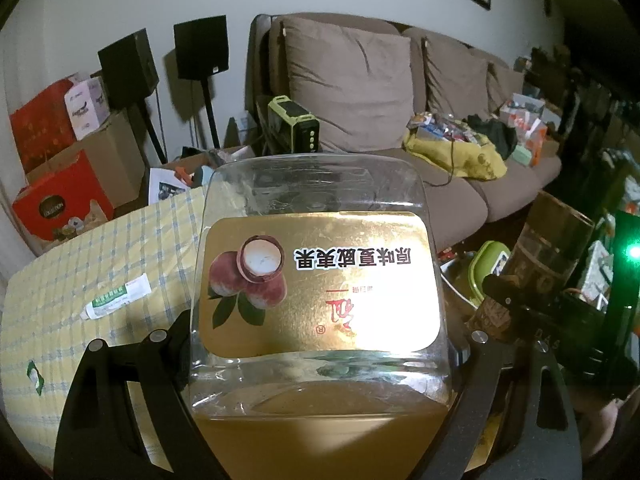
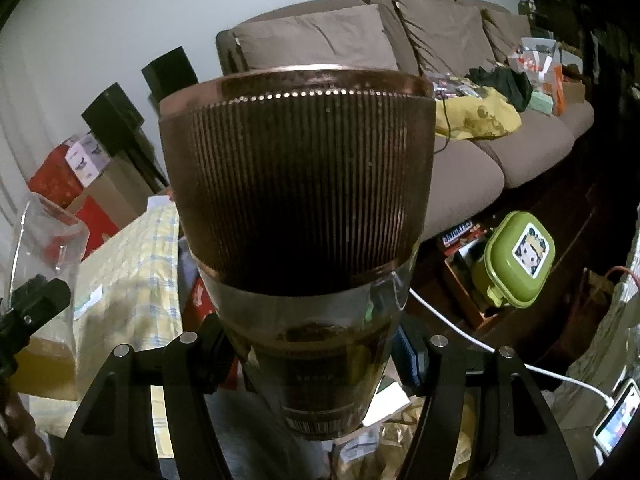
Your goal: Organize objects
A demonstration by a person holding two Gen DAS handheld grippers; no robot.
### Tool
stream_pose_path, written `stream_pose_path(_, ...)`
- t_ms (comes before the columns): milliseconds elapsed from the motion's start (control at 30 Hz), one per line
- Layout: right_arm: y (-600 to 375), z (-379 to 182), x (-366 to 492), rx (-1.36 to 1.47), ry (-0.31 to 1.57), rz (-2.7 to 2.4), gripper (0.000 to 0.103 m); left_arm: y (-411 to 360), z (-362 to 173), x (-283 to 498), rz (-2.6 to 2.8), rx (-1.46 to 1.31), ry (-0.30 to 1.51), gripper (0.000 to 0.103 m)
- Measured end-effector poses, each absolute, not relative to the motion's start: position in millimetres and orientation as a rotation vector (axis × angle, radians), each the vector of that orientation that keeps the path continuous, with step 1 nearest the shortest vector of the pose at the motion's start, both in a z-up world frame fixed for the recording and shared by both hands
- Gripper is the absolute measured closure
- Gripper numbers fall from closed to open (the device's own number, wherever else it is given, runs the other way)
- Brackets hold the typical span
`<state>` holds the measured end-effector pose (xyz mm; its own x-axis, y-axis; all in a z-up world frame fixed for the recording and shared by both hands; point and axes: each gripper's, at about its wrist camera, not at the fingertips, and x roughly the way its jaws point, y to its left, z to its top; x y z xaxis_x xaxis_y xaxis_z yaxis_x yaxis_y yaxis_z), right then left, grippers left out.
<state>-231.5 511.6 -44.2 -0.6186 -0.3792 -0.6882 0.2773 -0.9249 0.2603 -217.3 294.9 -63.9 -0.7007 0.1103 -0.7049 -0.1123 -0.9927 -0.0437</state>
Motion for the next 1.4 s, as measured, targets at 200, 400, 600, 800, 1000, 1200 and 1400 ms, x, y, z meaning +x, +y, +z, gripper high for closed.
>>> stream_pose_path(200, 509.7, -53.7, -235.5, 1.16, -0.174, -2.51, 0.037, 294.2, -71.6, -220.8, 2.771, -1.187, -0.014, 0.014)
stream_pose_path(400, 508.9, -58.0, -238.0, 1.174, -0.167, -2.504, 0.037, 296.4, -74.6, -222.1, 2.759, -1.199, -0.013, 0.014)
stream_pose_path(600, 507.0, -66.3, -241.6, 1.205, -0.157, -2.498, 0.037, 298.9, -81.3, -225.7, 2.737, -1.222, -0.025, 0.014)
stream_pose_path(800, 507.0, -76.7, -246.1, 1.243, -0.157, -2.486, 0.037, 307.2, -96.0, -225.9, 2.751, -1.248, 0.034, 0.014)
stream_pose_path(1000, 507.4, -82.5, -247.4, 1.262, -0.154, -2.48, 0.037, 310.9, -107.8, -228.8, 2.722, -1.282, 0.03, 0.014)
stream_pose_path(1200, 504.1, -87.5, -248.9, 1.28, -0.136, -2.475, 0.037, 312.1, -118.7, -231.2, 2.699, -1.314, 0.025, 0.014)
stream_pose_path(1400, 503.4, -91.4, -250.8, 1.292, -0.127, -2.475, 0.037, 310.2, -130.2, -234.6, 2.674, -1.356, -0.002, 0.014)
